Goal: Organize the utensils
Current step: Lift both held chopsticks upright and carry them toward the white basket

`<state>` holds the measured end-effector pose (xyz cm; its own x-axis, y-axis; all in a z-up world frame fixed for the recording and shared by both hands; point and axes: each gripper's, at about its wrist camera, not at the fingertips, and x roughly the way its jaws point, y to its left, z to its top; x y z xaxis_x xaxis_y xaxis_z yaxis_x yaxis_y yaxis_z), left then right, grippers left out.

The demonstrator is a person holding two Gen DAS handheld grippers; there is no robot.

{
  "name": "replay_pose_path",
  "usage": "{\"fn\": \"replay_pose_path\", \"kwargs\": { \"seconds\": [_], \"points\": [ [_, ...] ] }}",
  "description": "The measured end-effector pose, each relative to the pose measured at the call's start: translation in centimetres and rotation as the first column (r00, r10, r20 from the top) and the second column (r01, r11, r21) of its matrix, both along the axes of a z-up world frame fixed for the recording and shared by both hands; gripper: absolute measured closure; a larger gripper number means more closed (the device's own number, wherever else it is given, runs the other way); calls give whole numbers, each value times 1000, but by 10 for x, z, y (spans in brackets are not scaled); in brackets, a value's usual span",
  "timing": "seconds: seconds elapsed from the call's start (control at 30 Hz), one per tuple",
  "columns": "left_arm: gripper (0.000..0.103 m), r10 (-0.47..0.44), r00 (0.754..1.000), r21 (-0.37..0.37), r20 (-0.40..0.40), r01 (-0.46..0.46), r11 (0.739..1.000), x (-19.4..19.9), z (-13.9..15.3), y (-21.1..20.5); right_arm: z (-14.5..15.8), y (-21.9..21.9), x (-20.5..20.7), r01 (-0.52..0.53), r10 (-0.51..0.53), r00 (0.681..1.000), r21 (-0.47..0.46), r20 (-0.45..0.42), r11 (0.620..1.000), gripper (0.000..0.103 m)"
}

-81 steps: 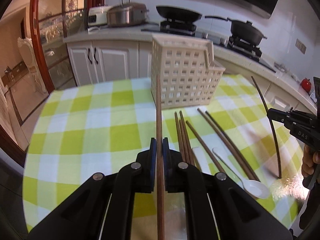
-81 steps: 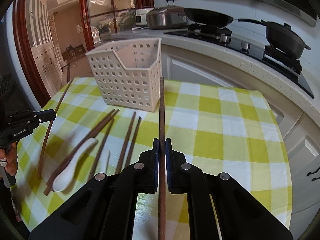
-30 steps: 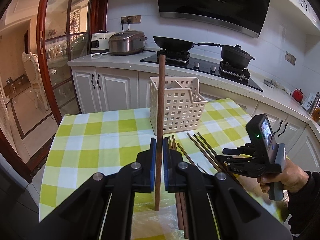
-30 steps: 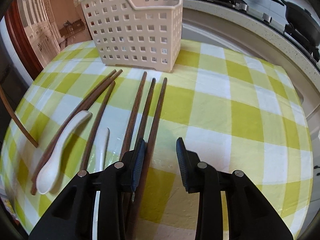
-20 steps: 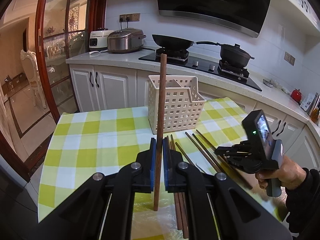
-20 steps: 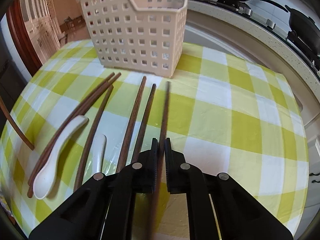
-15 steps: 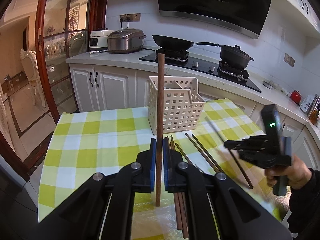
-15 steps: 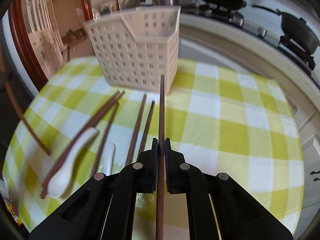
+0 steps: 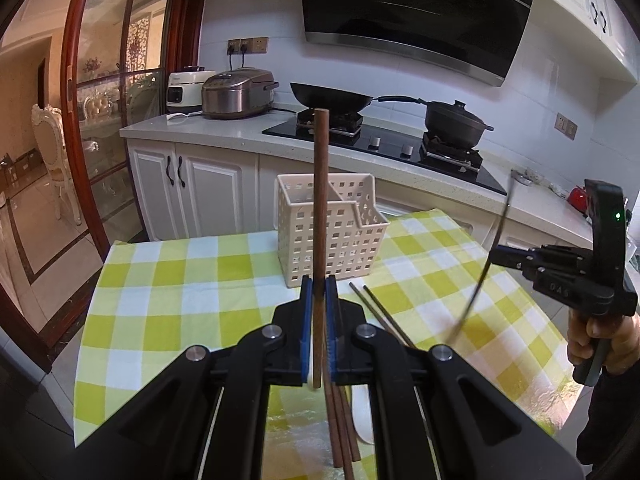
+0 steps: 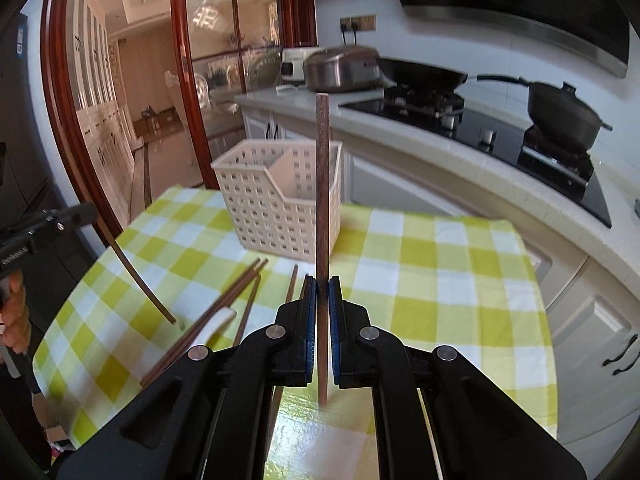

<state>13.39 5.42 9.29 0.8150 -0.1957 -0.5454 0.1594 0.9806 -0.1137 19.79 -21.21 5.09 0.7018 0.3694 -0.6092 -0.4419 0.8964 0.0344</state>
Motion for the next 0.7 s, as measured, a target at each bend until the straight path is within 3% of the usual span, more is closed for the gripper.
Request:
{"fn": "replay_pose_path", "kwargs": {
  "seconds": [0.33, 0.7],
  "points": [
    [97, -45, 999, -14, 18, 45, 999, 21, 29, -7, 29, 4, 17, 0, 0, 1000, 36, 19, 999, 97],
    [97, -76, 987, 6, 145, 76, 997, 68, 126, -23, 113, 36, 69, -3, -7, 992, 75, 130, 997, 97]
  ]
}}
